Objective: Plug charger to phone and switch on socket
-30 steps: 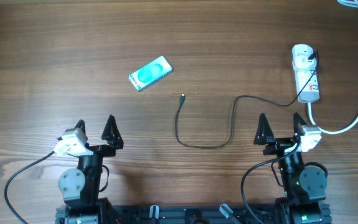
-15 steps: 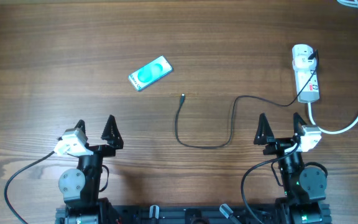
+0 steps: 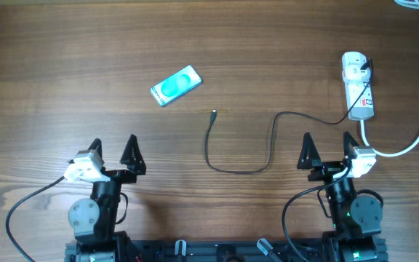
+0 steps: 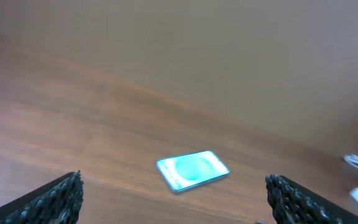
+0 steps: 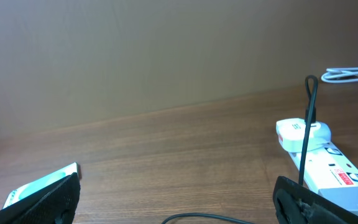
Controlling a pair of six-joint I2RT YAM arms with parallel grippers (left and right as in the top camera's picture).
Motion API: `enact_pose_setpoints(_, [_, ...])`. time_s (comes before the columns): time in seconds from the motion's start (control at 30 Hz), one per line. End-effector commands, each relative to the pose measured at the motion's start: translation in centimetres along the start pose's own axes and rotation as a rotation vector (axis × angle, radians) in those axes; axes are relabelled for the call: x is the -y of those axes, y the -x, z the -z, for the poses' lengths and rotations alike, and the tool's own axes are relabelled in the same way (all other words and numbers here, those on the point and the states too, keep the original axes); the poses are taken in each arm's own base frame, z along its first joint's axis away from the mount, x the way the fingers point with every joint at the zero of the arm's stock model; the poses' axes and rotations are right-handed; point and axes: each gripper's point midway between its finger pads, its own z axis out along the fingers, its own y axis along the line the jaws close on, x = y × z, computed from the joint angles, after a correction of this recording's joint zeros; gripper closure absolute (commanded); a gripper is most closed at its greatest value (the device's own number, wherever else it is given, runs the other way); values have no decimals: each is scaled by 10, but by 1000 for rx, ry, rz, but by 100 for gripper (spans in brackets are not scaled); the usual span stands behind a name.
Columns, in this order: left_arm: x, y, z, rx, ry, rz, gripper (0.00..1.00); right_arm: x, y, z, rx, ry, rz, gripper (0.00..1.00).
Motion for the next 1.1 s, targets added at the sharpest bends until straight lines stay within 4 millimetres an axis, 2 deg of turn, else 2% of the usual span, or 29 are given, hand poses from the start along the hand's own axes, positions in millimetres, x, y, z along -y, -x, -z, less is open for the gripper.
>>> enact_pose_setpoints(0.0, [28,0,1,-16,-158,-4,0,-4,2,1,11,23,18,0])
enact_pose_setpoints(0.17, [32,-3,-7,-97,-166,5,0,-4,2,1,11,23,18,0])
enact_pose_setpoints(0.3, [37,5,-21,-181,-157,-24,0,-4,2,1,11,23,18,0])
enact_pose_setpoints(0.47, [52,26,-54,-291,-167,-24,0,-4,2,1,11,23,18,0])
enact_pose_setpoints(0.53, [61,33,-74,-365,-168,-21,0,-4,2,1,11,22,18,0])
enact_pose_setpoints(0.63, [77,36,-98,-485,-189,-70,0,-4,2,1,11,23,18,0])
enact_pose_setpoints(0.67, [90,37,-110,-561,-204,-114,0,-4,2,1,11,23,18,0])
enact_pose_setpoints(0.77, [102,36,-125,-661,-187,-198,0,-4,2,1,11,23,18,0])
enact_pose_setpoints(0.93, [123,21,-129,-821,-233,-330,0,-4,2,1,11,23,18,0])
enact_pose_setpoints(1.07, [124,12,-124,-865,-236,-332,0,-4,2,1,11,23,19,0])
